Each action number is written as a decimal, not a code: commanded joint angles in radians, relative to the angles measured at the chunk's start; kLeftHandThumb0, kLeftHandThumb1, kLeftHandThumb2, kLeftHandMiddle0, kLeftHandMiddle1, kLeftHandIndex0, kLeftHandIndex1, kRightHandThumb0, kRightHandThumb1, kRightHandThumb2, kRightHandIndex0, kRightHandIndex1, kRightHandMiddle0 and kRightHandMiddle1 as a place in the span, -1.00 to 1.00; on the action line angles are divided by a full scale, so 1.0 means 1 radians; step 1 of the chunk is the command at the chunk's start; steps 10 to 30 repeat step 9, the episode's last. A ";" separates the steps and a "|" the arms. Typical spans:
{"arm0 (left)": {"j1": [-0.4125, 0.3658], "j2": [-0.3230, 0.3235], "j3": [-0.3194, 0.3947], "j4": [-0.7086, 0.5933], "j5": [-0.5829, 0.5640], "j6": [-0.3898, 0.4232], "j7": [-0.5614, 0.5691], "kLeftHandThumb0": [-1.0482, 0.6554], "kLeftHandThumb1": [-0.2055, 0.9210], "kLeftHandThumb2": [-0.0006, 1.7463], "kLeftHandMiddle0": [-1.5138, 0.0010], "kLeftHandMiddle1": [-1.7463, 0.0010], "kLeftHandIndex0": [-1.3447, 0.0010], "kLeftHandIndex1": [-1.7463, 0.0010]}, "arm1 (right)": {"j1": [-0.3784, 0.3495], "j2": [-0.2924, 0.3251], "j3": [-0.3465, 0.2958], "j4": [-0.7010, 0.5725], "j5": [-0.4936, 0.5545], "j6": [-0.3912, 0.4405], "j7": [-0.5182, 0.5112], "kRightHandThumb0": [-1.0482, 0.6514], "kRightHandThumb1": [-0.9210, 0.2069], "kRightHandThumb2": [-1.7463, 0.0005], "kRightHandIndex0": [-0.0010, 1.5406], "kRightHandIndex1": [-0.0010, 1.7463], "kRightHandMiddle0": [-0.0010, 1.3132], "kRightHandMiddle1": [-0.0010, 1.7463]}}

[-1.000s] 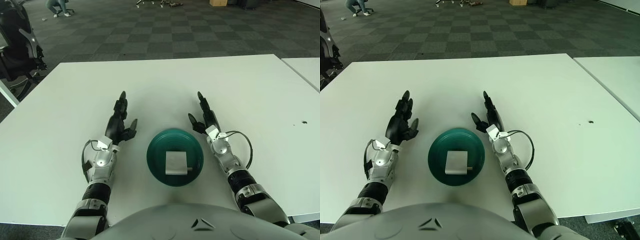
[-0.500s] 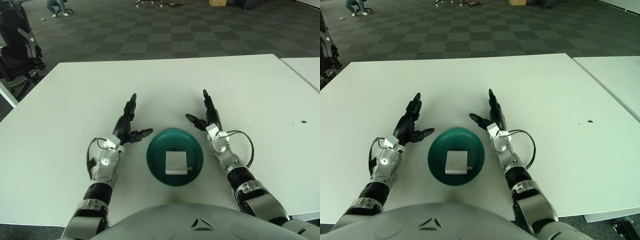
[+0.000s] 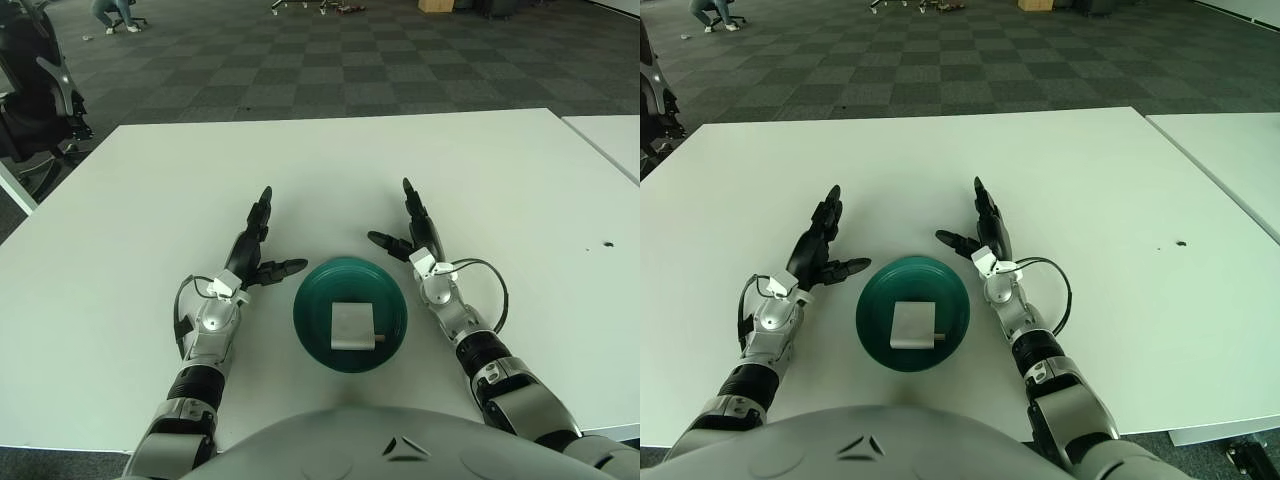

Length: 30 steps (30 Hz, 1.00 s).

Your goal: Put the charger into the plate.

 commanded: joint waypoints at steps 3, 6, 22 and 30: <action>0.142 -0.076 -0.033 0.139 0.015 0.017 0.026 -0.89 0.81 -0.94 1.00 1.00 1.00 1.00 | 0.190 -0.058 0.014 0.207 -0.037 -0.003 -0.010 -1.00 -0.99 0.95 -1.00 -1.00 -1.00 -1.00; 0.140 -0.082 -0.033 0.143 0.018 0.011 0.033 -0.88 0.81 -0.95 1.00 1.00 1.00 1.00 | 0.188 -0.061 0.014 0.211 -0.035 -0.006 -0.009 -1.00 -0.99 0.95 -1.00 -1.00 -1.00 -1.00; 0.137 -0.087 -0.031 0.151 0.019 0.006 0.042 -0.87 0.80 -0.95 1.00 1.00 1.00 1.00 | 0.186 -0.064 0.015 0.216 -0.038 -0.012 -0.015 -1.00 -0.99 0.96 -1.00 -1.00 -1.00 -1.00; 0.137 -0.087 -0.031 0.151 0.019 0.006 0.042 -0.87 0.80 -0.95 1.00 1.00 1.00 1.00 | 0.186 -0.064 0.015 0.216 -0.038 -0.012 -0.015 -1.00 -0.99 0.96 -1.00 -1.00 -1.00 -1.00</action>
